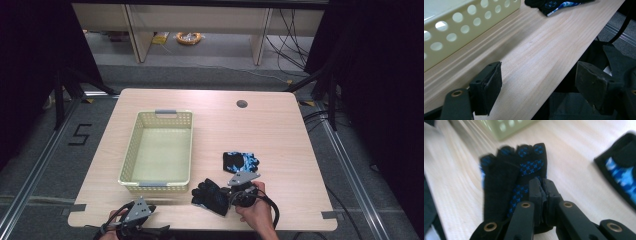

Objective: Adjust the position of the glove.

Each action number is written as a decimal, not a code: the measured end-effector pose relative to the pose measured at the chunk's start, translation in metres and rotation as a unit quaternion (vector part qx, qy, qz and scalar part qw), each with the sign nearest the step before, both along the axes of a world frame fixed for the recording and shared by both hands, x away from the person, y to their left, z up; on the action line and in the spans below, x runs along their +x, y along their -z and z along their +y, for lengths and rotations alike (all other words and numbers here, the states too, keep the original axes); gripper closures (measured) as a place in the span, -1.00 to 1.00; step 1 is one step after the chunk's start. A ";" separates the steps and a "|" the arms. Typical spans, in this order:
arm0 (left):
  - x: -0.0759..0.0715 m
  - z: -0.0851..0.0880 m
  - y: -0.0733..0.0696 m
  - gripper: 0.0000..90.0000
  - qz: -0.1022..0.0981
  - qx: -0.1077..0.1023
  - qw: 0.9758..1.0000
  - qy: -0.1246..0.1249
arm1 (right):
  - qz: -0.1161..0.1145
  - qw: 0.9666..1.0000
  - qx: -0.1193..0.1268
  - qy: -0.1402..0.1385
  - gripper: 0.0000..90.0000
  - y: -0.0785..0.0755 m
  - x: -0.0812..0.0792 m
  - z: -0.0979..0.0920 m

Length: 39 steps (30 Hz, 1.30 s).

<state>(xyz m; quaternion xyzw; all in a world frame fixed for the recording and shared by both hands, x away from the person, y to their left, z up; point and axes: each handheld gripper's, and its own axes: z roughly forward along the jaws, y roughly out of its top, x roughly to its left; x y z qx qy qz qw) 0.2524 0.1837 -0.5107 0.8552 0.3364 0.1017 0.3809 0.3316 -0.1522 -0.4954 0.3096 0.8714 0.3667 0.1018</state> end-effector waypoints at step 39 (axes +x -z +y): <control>0.010 -0.050 -0.003 -0.53 -0.004 0.001 0.999 0.039 | 0.014 0.989 -0.023 -0.146 0.93 -0.010 0.034 -0.046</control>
